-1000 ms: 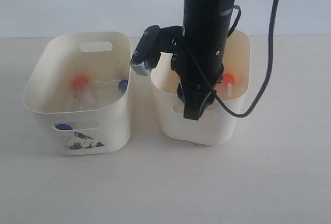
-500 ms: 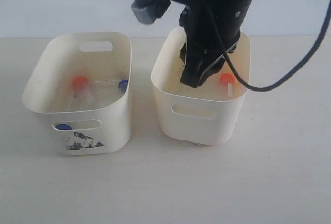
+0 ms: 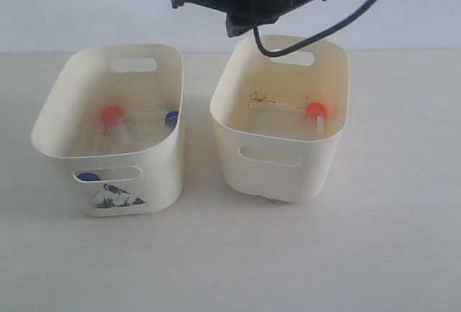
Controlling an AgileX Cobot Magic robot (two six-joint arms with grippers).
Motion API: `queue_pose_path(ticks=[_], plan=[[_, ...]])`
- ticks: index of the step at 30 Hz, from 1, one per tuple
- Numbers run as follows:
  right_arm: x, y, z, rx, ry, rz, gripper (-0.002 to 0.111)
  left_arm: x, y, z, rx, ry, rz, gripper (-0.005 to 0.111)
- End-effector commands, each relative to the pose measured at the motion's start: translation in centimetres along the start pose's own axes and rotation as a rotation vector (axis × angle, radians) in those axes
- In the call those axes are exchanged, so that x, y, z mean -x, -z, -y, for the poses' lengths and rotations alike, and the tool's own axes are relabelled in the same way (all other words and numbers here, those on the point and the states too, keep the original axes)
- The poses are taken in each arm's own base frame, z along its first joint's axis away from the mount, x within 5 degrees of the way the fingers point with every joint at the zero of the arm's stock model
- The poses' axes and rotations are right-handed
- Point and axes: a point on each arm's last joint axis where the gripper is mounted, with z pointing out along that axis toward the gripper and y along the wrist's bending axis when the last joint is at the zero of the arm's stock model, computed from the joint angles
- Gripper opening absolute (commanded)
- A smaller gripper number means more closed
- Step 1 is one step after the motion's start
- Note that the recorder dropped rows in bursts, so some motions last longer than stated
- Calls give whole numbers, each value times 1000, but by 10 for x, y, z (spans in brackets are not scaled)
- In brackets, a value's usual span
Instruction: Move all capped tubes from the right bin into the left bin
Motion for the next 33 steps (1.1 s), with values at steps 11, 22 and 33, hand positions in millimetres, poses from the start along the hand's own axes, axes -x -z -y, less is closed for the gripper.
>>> queue_pose_path(ticks=[11,22,33], plan=[[15,-95,49,-151,-344,-386,0,2,0,0,-4,12,10,4],[17,-106,86,-128,-488,-424,0,2,0,0,-4,12,10,4],[1,-139,86,-148,-559,-501,0,2,0,0,-4,12,10,4]])
